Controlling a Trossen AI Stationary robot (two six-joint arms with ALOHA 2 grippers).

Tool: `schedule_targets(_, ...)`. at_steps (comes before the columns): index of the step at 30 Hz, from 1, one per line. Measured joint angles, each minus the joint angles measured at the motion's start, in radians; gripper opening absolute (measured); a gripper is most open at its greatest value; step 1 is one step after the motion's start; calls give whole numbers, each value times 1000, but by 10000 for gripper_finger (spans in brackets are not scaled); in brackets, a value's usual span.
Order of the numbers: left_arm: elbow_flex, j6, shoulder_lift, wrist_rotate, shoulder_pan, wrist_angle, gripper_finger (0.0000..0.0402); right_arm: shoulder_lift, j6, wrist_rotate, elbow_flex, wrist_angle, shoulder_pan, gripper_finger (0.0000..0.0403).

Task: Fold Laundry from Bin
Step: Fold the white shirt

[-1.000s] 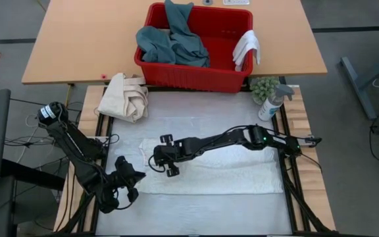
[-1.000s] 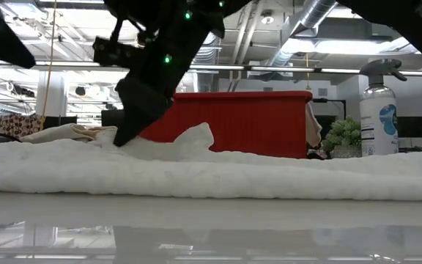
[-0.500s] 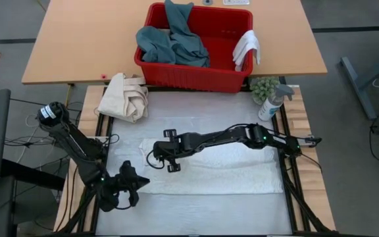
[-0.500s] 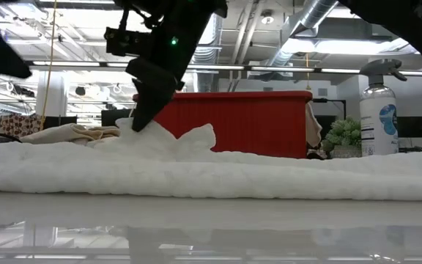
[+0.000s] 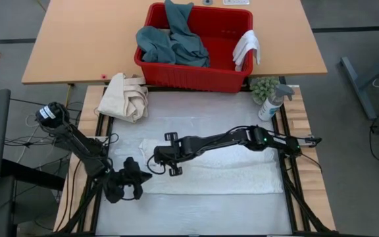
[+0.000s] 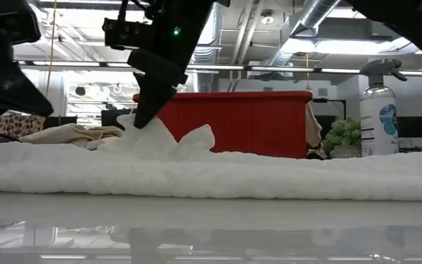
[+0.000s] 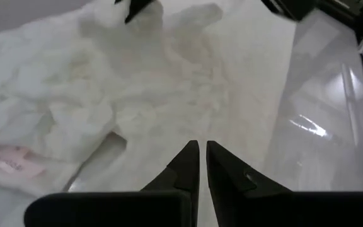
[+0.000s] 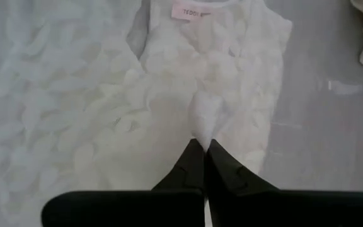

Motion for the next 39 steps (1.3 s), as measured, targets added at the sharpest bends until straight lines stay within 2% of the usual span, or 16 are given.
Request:
schedule_targets(7,0,118,0,20,49,75,18,-26,20,20,1,-20,-12,21)
schedule_targets(13,-8,186,0,89,110,96,18,-43,28,19,5,-19,-12,21)
schedule_targets(32,-44,297,3,149,223,163,18,-46,69,17,7,-19,3,21)
schedule_targets(35,-44,304,47,162,242,187,18,-46,69,17,7,-13,9,21)
schedule_targets(39,-44,313,159,233,263,277,18,-46,71,17,7,-14,18,21)
